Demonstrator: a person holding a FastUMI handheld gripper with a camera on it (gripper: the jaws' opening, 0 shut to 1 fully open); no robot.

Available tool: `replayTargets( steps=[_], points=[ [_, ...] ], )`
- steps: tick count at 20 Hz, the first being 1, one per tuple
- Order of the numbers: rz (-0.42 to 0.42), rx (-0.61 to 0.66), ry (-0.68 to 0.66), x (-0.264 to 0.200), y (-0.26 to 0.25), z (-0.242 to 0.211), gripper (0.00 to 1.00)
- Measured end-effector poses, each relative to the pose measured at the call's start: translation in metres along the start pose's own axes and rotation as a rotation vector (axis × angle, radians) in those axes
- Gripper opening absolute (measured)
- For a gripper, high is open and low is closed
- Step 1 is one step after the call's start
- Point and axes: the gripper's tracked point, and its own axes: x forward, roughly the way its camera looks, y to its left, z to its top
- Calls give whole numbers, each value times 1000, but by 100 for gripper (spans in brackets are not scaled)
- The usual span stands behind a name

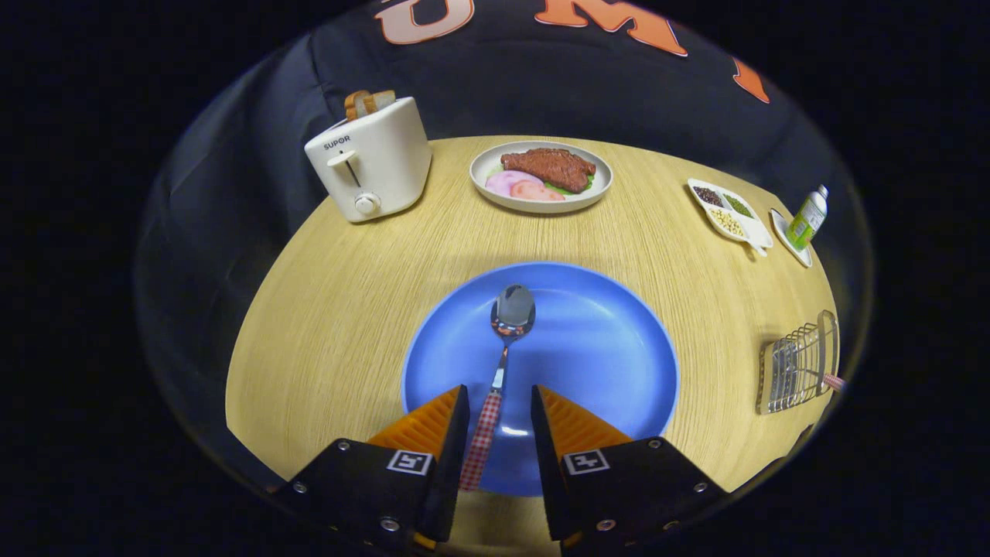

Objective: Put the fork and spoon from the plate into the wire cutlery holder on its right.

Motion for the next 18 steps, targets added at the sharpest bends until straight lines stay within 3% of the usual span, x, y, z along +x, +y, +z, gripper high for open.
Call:
replayTargets(
  steps=[4,9,13,18],
  points=[
    [17,1,66,7,10,-14,28],
    [-35,30,77,11,-5,-14,14],
    [-14,39,34,-2,-11,-2,8],
    [-42,34,-20,-40,-47,12,8]
  ],
)
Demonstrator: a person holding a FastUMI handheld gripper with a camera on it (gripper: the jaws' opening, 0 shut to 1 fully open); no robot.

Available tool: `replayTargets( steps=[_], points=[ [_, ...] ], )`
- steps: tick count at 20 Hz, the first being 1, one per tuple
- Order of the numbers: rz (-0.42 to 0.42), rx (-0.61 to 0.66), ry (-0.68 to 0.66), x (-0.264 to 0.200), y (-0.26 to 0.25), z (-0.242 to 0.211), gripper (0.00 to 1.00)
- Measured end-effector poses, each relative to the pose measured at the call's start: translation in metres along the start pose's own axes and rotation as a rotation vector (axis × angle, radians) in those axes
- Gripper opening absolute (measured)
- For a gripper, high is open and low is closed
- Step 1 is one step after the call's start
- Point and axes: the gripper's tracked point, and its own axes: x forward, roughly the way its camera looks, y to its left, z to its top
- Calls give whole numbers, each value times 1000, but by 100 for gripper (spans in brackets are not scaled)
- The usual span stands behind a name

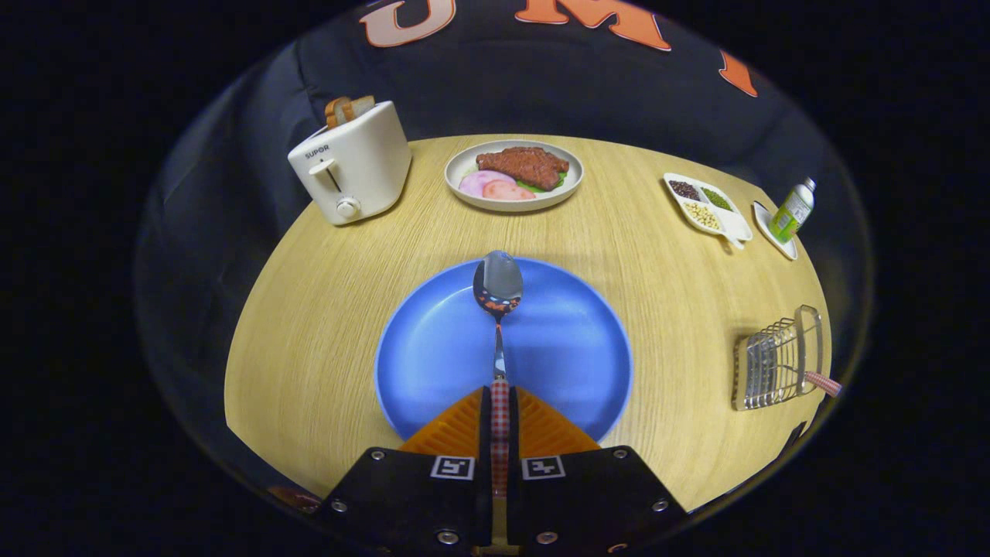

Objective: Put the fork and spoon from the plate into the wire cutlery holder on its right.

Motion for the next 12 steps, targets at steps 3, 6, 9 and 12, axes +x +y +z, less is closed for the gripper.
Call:
replayTargets(
  steps=[3,6,9,12],
  points=[
    [-23,18,-56,-26,-34,16,8],
    [-64,26,-100,-55,-72,29,8],
    [-98,39,-109,-75,-110,29,8],
    [-130,45,-84,-87,-153,19,8]
  ],
)
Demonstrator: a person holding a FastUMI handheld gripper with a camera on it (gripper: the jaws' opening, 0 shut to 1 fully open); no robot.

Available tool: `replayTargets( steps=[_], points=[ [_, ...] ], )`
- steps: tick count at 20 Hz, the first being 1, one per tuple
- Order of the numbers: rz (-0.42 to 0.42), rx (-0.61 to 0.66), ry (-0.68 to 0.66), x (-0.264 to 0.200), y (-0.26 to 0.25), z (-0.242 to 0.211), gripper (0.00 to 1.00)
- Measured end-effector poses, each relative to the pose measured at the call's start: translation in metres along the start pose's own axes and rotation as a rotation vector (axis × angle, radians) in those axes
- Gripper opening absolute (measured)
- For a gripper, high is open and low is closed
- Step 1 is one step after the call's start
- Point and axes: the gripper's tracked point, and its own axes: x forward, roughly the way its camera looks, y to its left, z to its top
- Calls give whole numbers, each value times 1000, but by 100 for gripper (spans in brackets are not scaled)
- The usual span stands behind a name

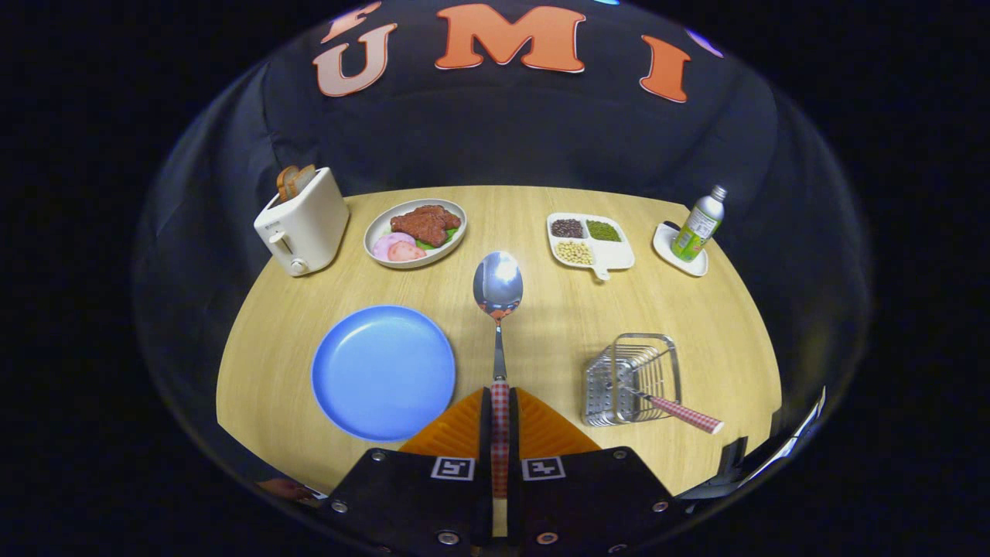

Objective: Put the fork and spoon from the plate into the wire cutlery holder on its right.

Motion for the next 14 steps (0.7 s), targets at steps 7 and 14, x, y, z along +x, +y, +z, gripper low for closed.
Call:
replayTargets(
  steps=[7,14],
  points=[
    [-49,19,129,-14,-86,-10,8],
    [-22,-39,293,-12,-112,-23,8]
  ],
)
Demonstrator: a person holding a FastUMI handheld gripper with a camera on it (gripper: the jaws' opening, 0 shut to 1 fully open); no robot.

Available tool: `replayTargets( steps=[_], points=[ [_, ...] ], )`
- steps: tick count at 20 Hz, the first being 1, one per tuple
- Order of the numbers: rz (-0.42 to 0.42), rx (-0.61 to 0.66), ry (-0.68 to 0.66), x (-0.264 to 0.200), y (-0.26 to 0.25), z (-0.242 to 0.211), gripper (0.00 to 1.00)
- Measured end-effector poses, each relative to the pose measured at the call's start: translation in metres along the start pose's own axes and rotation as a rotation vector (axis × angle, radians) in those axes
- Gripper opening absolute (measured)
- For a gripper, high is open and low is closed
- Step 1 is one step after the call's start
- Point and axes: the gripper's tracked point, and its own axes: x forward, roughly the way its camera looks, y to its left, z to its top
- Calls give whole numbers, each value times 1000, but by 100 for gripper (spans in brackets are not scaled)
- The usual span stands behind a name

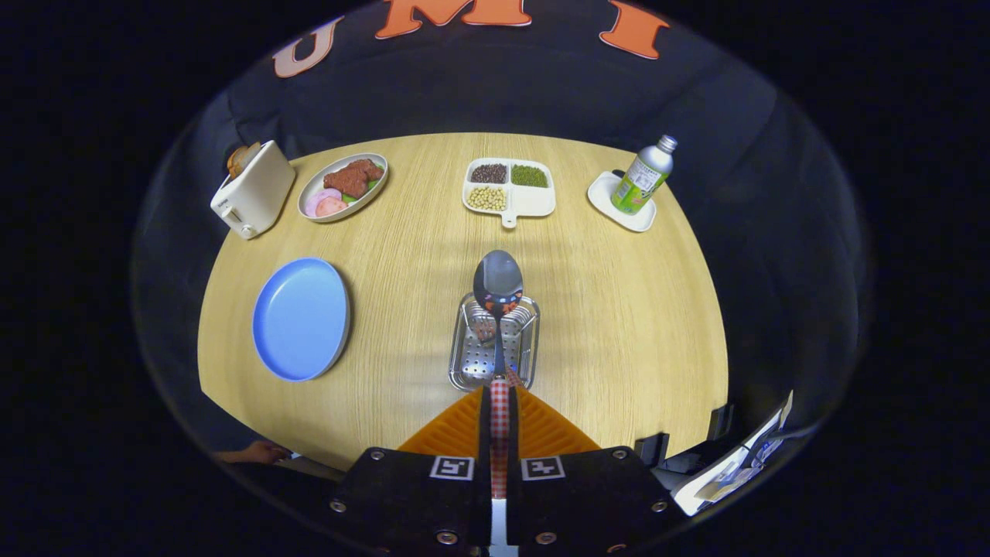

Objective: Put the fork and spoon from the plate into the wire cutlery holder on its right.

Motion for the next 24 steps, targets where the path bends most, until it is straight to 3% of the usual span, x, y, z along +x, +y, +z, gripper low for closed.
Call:
replayTargets(
  steps=[2,11,24],
  points=[
    [-44,-66,32,1,-12,-2,8],
    [47,-82,243,-2,1,-16,8],
    [95,-176,498,23,5,-20,8]
  ],
)
